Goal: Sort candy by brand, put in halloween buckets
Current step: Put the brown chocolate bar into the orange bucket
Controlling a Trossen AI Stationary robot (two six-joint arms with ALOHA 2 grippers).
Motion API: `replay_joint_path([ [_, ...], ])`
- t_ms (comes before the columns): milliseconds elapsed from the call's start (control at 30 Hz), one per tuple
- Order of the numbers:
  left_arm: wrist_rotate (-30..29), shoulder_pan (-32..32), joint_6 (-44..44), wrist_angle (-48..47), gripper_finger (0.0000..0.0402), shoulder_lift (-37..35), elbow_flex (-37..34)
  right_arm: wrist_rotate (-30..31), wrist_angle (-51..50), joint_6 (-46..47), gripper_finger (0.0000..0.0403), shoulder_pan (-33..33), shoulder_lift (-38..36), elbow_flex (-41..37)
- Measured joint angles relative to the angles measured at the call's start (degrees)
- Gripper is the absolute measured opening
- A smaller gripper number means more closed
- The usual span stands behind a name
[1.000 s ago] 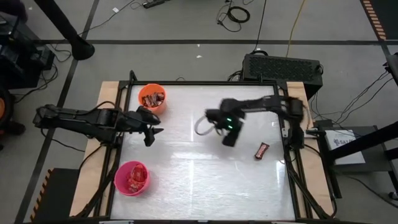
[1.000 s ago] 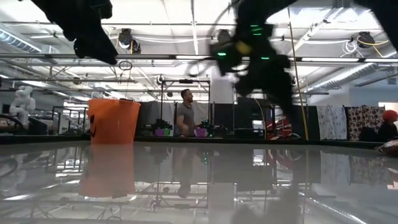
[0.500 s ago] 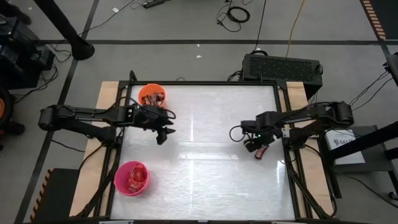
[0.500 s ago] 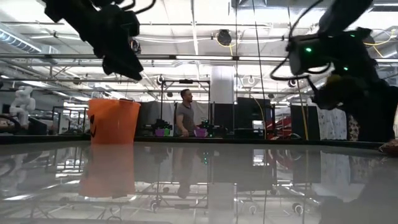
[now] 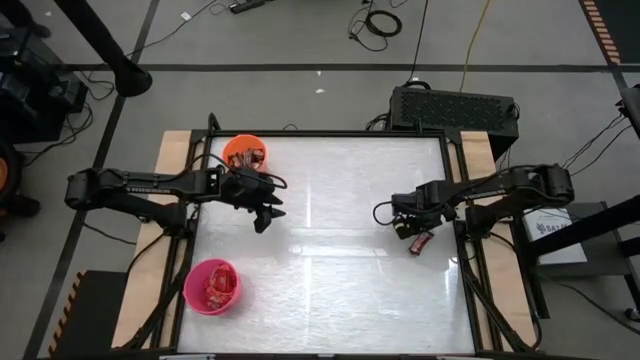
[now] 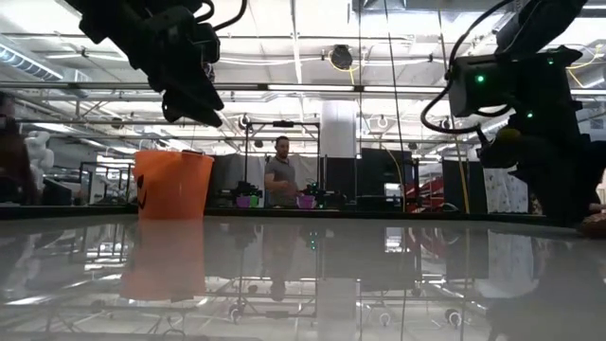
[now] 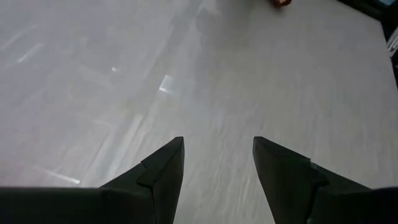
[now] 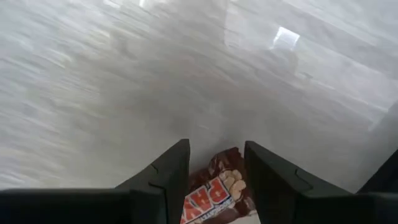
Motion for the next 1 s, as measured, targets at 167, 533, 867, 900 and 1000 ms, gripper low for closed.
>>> replay_joint_path([
  [167, 0.0, 0.0, 0.0, 0.0, 0.0199, 0.0, 0.0, -0.1, -2.8, 0.3, 0.0146, 0.0, 0.0, 0.0],
  [533, 0.0, 0.0, -1.1, 0.0, 0.0199, 0.0, 0.0, 0.0, -2.2, -0.4, 0.0146, 0.0, 0.0, -1.0],
  [867, 0.0, 0.0, -1.4, 0.0, 0.0199, 0.0, 0.0, -4.5, 3.4, 0.8, 0.0088, -0.1, -0.3, -5.3],
  [900, 0.0, 0.0, -1.4, 0.0, 0.0199, 0.0, 0.0, -4.6, 3.5, 0.2, 0.0067, -0.1, -0.4, -5.1],
  [1000, 0.0, 0.0, -1.4, 0.0, 0.0199, 0.0, 0.0, -4.9, 3.9, -0.9, 0.0012, 0.0, -0.6, -4.2],
])
